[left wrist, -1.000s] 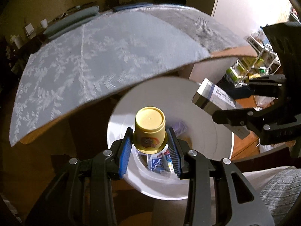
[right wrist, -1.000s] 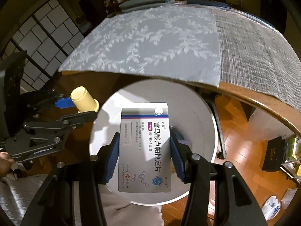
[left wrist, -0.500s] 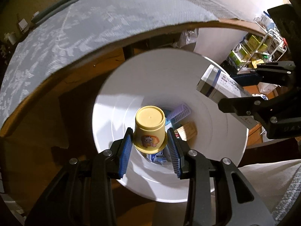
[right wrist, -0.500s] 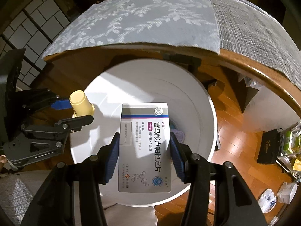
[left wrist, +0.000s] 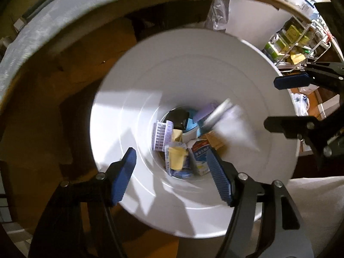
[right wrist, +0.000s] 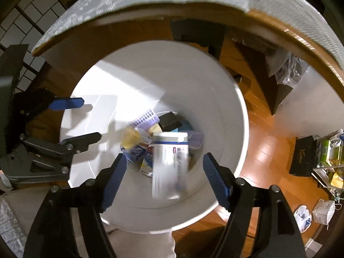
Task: Collect trash
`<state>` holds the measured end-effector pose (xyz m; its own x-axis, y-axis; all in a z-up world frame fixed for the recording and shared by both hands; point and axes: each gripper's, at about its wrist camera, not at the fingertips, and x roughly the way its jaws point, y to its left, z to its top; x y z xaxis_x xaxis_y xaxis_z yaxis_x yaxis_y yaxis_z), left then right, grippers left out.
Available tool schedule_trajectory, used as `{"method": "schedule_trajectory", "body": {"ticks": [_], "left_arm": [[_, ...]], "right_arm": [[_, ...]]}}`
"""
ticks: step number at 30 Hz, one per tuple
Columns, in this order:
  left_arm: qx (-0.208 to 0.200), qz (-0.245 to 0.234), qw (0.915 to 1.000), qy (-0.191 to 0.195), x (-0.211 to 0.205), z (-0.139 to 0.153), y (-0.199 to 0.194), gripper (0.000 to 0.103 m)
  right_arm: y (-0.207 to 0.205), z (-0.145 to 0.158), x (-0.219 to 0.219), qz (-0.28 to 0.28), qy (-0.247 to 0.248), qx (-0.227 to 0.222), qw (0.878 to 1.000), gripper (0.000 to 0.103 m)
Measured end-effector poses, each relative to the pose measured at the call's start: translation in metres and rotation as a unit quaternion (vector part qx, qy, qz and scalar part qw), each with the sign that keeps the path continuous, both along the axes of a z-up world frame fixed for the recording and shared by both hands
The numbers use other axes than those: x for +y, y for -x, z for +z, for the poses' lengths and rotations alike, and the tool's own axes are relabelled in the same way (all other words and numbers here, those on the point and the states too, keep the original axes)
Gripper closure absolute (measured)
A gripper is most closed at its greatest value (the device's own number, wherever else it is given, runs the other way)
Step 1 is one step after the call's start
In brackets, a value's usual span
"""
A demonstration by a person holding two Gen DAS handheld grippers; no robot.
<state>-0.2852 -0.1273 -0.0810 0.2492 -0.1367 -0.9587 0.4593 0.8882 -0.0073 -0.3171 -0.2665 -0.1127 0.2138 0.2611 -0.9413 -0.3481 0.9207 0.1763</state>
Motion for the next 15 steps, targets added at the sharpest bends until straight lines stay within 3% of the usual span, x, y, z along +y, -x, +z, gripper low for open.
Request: {"method": "schedule_trajectory", "body": {"ticks": [3, 4, 7, 9, 12, 15], "left_arm": [[-0.032, -0.004, 0.9994, 0.014, 0.006, 0.034, 0.003, 0.034], [-0.049, -0.005, 0.9984, 0.027, 0.008, 0.051, 0.001, 0.033], [-0.133, 0.011, 0.9886, 0.070, 0.023, 0.112, -0.013, 0.001], [-0.189, 0.038, 0.9777, 0.084, 0.036, 0.143, -0.034, 0.002], [-0.213, 0.094, 0.9689, 0.084, 0.059, 0.154, -0.086, 0.002], [-0.213, 0.147, 0.9629, 0.078, 0.080, 0.145, -0.139, 0.002]], "right_arm": [[0.000, 0.032, -0.012, -0.013, -0.017, -0.033, 0.999, 0.028], [-0.002, 0.048, -0.018, -0.017, -0.026, -0.053, 0.998, 0.022], [-0.017, 0.094, -0.038, -0.038, -0.036, -0.122, 0.991, 0.008], [-0.041, 0.120, -0.059, -0.068, -0.021, -0.173, 0.982, 0.004], [-0.084, 0.128, -0.091, -0.119, 0.006, -0.199, 0.973, 0.004], [-0.148, 0.114, -0.133, -0.185, 0.033, -0.182, 0.965, 0.004]]}}
